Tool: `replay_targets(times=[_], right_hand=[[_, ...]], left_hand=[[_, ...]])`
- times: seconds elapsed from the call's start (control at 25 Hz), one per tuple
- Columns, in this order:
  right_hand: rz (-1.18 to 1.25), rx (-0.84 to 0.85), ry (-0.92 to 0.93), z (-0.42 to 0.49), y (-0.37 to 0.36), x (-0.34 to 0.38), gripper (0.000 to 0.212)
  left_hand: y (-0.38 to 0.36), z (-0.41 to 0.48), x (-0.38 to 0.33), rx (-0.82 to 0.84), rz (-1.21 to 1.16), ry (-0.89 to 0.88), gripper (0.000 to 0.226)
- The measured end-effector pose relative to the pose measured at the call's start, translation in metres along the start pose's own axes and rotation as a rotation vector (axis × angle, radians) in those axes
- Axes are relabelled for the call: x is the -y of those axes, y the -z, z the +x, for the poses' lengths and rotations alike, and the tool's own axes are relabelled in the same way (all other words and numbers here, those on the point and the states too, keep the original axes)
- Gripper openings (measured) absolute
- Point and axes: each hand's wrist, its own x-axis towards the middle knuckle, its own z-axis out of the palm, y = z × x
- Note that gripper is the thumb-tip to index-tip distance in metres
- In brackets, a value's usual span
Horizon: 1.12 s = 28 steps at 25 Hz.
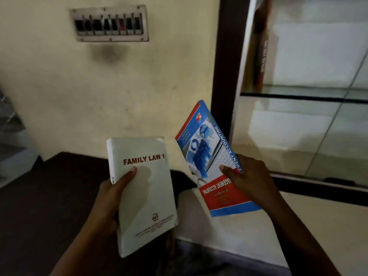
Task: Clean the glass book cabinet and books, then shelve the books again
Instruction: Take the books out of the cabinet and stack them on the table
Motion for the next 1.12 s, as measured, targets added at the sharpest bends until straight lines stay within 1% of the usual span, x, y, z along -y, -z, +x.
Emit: replay_targets(times=[0.08,0.16,0.24,0.32,0.44,0.52,0.6,0.64,0.68,0.72,0.76,0.8,0.84,0.88,0.92,0.96,1.0,1.04,1.08,1.12], right_hand=[[-0.027,0.103,-0.05,-0.005,-0.044,0.013,0.028],[-0.069,0.159,-0.085,-0.003,-0.081,0.03,0.033],[-0.156,0.178,-0.109,0.006,-0.114,0.047,0.037],[-0.262,0.14,-0.072,0.02,-0.145,0.063,0.037],[-0.361,0.064,0.009,0.064,-0.203,0.087,0.037],[-0.378,0.119,0.011,0.094,-0.257,0.097,0.04],[-0.425,0.123,0.06,0.113,-0.314,0.096,0.036],[-0.447,0.254,0.043,0.113,-0.336,0.096,0.032],[-0.49,0.391,0.018,0.11,-0.359,0.095,0.035],[-0.521,0.549,0.0,0.104,-0.38,0.094,0.044],[-0.527,0.608,0.02,0.096,-0.4,0.091,0.051],[-0.508,0.619,0.017,0.092,-0.415,0.09,0.054],[-0.419,0.594,0.023,0.095,-0.42,0.085,0.055],[-0.297,0.589,-0.029,0.105,-0.413,0.08,0.054],[-0.146,0.526,-0.09,0.117,-0.405,0.072,0.054],[-0.053,0.472,-0.168,0.131,-0.394,0.061,0.054],[0.0,0.428,-0.242,0.146,-0.381,0.049,0.056],[0.01,0.42,-0.338,0.154,-0.369,0.036,0.06],[-0.009,0.463,-0.427,0.157,-0.361,0.022,0.064],[-0.056,0.549,-0.488,0.157,-0.357,0.013,0.065]], left_hand=[[0.053,-0.011,0.013,-0.099,0.018,0.082,0.02],[0.095,-0.011,0.02,-0.176,0.028,0.173,0.014],[0.124,-0.003,0.026,-0.216,0.044,0.222,0.011],[0.142,0.012,0.027,-0.236,0.048,0.231,0.003],[0.164,0.046,0.035,-0.275,0.014,0.239,0.011],[0.176,0.071,0.04,-0.32,-0.011,0.257,0.015],[0.185,0.087,0.048,-0.357,-0.022,0.286,0.017],[0.19,0.095,0.053,-0.374,-0.019,0.305,0.017],[0.195,0.102,0.058,-0.388,-0.017,0.331,0.015],[0.2,0.108,0.063,-0.402,-0.018,0.361,0.011],[0.205,0.113,0.067,-0.409,-0.021,0.39,0.007],[0.211,0.118,0.071,-0.403,-0.029,0.418,0.006],[0.218,0.124,0.074,-0.387,-0.037,0.442,0.006],[0.223,0.128,0.076,-0.362,-0.038,0.46,0.007],[0.228,0.133,0.077,-0.331,-0.034,0.478,0.01],[0.234,0.138,0.078,-0.292,-0.027,0.498,0.013],[0.24,0.145,0.078,-0.254,-0.017,0.521,0.014],[0.246,0.151,0.078,-0.225,-0.003,0.542,0.015],[0.252,0.157,0.077,-0.193,0.008,0.561,0.014],[0.256,0.164,0.076,-0.158,0.005,0.57,0.013]])
